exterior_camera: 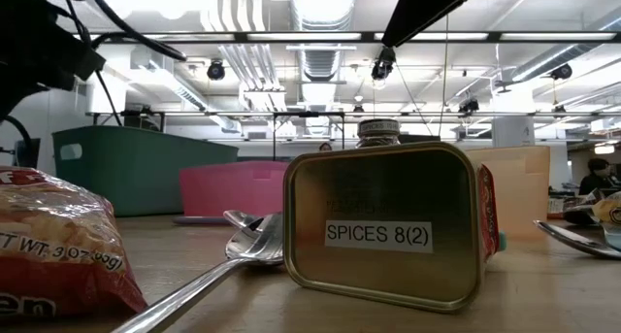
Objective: Pick & Place Food Item
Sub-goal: Put the white seasoning bottle into the orange bin
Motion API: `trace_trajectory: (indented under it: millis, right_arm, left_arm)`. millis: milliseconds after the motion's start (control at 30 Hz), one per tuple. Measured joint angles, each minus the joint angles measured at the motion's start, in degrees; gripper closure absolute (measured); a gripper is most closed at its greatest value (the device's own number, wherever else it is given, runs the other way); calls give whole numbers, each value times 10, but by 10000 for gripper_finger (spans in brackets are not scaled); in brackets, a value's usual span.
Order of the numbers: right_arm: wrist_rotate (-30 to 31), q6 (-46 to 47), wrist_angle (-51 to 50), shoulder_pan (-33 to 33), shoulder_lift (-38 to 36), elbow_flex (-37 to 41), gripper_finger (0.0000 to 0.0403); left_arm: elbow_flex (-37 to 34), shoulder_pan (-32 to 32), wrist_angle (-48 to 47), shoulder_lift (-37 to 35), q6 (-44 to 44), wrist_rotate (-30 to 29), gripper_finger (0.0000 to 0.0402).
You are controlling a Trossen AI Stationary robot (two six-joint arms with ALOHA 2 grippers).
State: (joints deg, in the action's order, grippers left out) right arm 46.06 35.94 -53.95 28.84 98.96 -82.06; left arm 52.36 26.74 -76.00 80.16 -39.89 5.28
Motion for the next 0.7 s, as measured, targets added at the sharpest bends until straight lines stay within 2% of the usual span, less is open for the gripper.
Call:
trace_trajectory:
  millis: [133,500,700]
  right_arm:
    - [-1,0,2,0,0,0,131]
    - [-8,0,4,0,0,0,131]
    - [-16,0,6,0,1,0,131]
  left_arm:
    - [-14,0,17,3,13,7,189]
    - [-78,-8,36,3,-25,22,189]
    - [-82,-16,39,3,-22,30,186]
